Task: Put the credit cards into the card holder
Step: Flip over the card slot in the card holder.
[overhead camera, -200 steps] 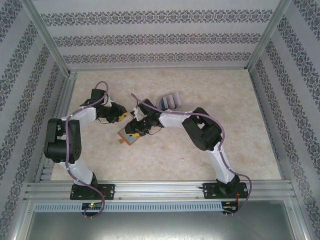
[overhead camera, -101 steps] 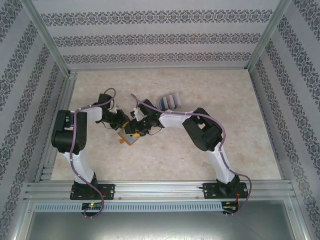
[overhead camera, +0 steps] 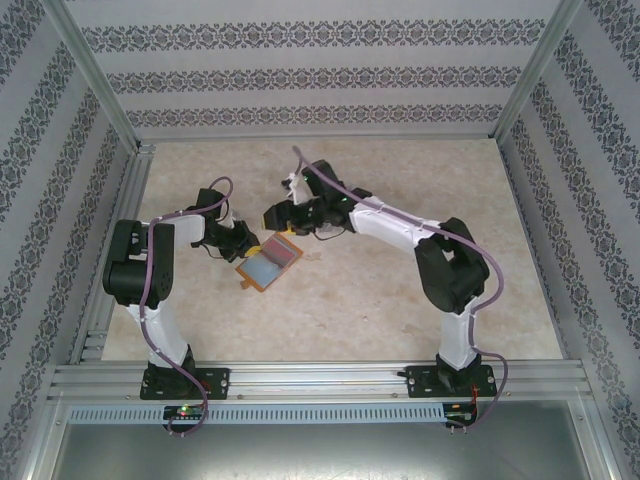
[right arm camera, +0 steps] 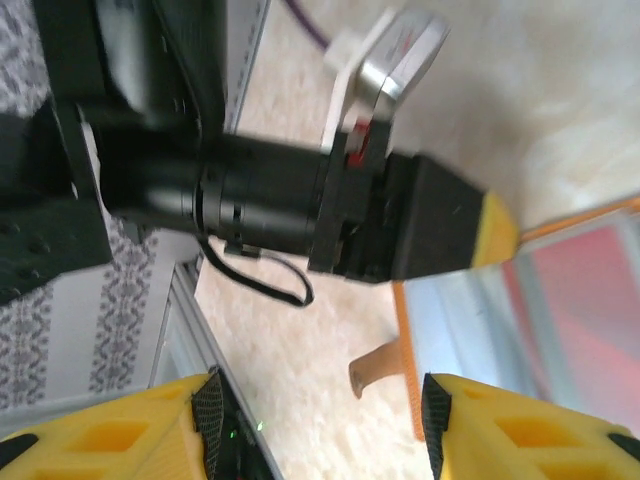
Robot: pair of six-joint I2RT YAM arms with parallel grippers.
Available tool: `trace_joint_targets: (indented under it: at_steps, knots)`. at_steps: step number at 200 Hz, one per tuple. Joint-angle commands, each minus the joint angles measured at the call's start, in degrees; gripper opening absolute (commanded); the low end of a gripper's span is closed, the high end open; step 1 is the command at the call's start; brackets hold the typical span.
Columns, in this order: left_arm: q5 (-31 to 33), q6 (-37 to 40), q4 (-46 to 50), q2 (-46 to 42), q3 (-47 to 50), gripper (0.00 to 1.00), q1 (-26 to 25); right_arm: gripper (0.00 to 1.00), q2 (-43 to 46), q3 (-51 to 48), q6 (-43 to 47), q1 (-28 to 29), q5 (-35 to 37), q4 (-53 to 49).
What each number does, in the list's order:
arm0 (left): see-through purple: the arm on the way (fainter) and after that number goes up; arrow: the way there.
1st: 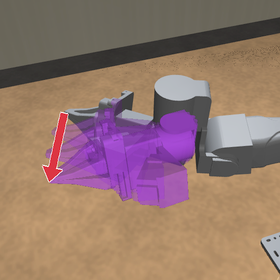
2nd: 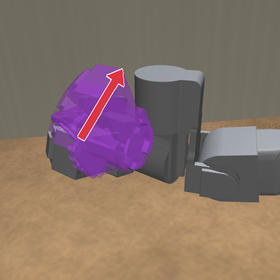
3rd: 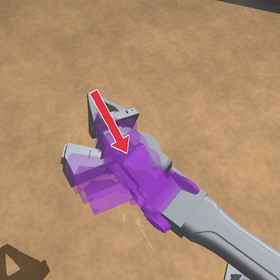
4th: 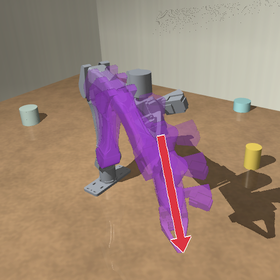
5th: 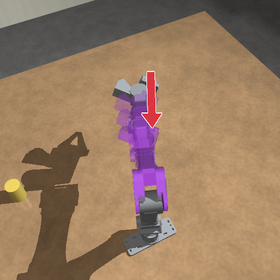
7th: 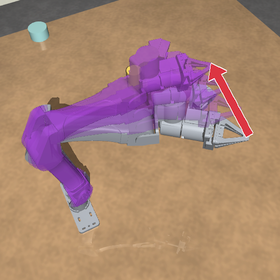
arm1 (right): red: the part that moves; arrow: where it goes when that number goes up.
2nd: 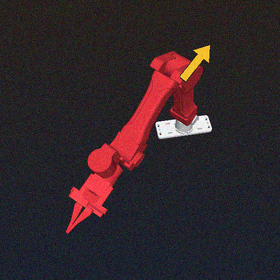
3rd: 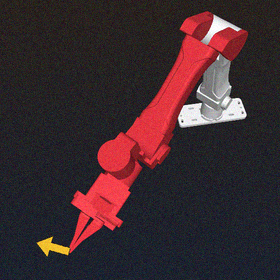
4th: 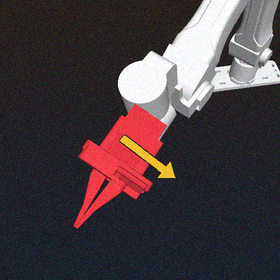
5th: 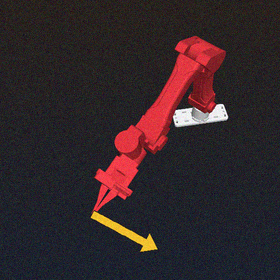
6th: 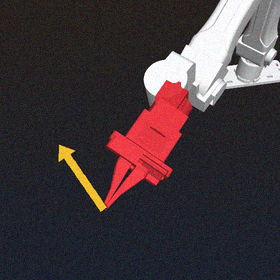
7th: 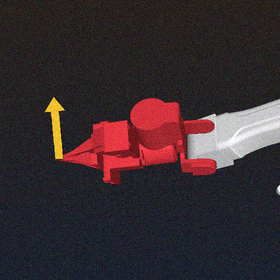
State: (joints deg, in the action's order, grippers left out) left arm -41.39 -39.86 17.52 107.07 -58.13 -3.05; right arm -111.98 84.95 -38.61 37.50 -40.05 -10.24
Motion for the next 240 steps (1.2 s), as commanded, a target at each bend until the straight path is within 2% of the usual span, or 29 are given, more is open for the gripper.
trace_joint_targets:
  at_steps: [1,59,175,240]
  knots:
    - [1.50,1.29,3.84,1.68,-0.28,0.10,-0.46,0.57,-2.95,-1.43,2.26,0.17,3.07,-3.48]
    - [0.87,0.79,3.84,0.59,-0.67,0.10,-0.47,0.56,-11.83,1.07,0.31,4.68,1.53,-1.94]
    - [1.41,0.23,4.01,0.08,-1.08,0.10,-0.47,0.55,-14.65,5.46,-0.24,9.98,-0.60,-2.47]
    - [1.68,0.75,7.44,-1.86,-5.52,0.30,-0.42,0.55,-17.48,6.55,1.04,11.66,-0.83,-4.22]
